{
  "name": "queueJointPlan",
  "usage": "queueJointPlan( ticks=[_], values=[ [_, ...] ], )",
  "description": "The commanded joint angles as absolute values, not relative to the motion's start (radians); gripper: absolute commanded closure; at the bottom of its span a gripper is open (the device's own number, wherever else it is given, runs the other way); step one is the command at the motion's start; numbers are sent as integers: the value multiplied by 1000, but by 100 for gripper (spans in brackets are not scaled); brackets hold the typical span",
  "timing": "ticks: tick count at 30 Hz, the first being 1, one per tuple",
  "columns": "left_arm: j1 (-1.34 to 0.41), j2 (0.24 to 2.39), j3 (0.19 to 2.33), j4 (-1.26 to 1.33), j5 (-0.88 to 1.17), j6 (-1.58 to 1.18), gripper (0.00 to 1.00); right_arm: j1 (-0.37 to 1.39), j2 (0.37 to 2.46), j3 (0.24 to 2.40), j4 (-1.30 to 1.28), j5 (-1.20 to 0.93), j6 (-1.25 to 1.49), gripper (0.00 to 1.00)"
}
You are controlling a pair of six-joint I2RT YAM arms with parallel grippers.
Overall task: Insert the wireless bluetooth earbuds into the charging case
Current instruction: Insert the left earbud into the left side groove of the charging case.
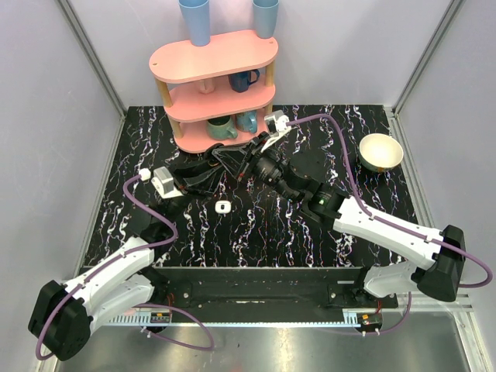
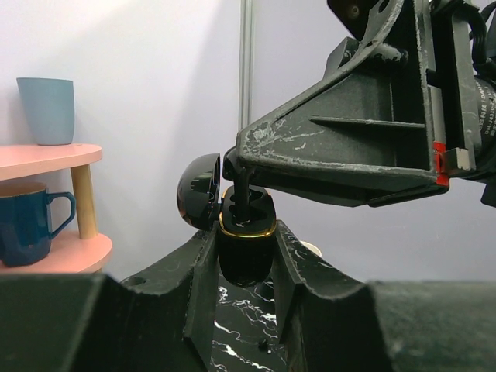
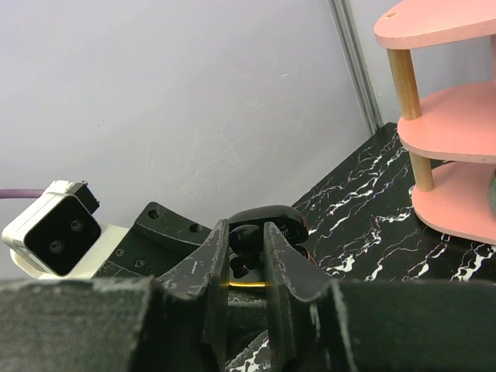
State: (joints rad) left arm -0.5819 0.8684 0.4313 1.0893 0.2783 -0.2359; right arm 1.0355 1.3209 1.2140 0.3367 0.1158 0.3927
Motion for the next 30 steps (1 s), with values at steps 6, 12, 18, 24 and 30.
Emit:
queueJointPlan(
  ticks=[6,12,18,24,30],
  values=[
    [-594,861,431,1135,219,-232,100,1046,1319,1186,449,121,408,89],
    [-595,859,426,1129,193,-232,100,1046,1309,1183,462,127,400,89],
    [-598,857,425,1124,198,-230,100,1046,1301,1178,471,143,385,89],
    [-601,856,422,1121,206,-226,100,1046,1295,1186,469,152,376,89],
    [-603,865,420,1120,207,-219,100,1046,1296,1190,462,129,393,89]
  ],
)
